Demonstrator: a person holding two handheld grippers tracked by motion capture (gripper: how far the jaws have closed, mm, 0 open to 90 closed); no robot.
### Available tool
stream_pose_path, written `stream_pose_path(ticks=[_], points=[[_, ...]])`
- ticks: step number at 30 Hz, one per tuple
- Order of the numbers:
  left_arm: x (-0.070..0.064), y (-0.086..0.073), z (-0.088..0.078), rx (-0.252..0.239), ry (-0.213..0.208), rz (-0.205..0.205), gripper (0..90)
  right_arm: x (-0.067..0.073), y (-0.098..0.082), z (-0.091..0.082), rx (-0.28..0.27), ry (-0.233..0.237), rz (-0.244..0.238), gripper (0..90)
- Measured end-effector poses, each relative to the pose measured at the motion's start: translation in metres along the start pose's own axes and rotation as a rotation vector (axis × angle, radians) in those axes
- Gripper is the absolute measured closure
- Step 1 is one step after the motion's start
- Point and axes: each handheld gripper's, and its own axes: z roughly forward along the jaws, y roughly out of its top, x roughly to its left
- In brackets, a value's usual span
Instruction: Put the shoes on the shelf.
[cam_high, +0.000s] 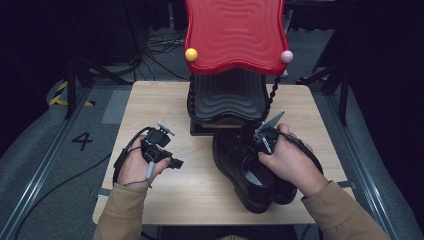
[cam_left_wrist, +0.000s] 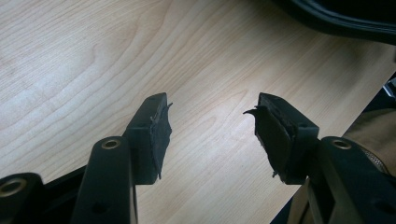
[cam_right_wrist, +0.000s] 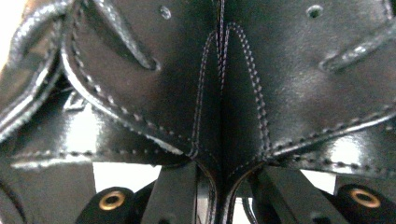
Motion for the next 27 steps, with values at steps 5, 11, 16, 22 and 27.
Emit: stream_pose_path(ticks=[5,11,16,22,27], points=[[0.003,-0.001,-0.002,-0.006,0.002,-0.006,45.5,0.002,-0.011,-0.014,0.009,-0.004,-0.013,82.3],[0.003,-0.002,-0.001,-0.003,0.0,-0.014,45.4,0.004,-0.027,-0.044,-0.03,-0.009,-0.03,82.3],[0.004,-0.002,-0.001,-0.004,0.0,-0.017,45.4,0.005,-0.034,-0.073,-0.074,-0.027,-0.034,82.3],[0.008,-0.003,-0.001,-0.006,-0.001,-0.029,45.2,0.005,-0.038,-0.102,-0.098,-0.006,-0.037,82.2],[0.011,-0.005,-0.004,-0.004,0.028,-0.046,44.5,0.01,-0.039,-0.124,-0.118,-0.003,-0.057,82.1]])
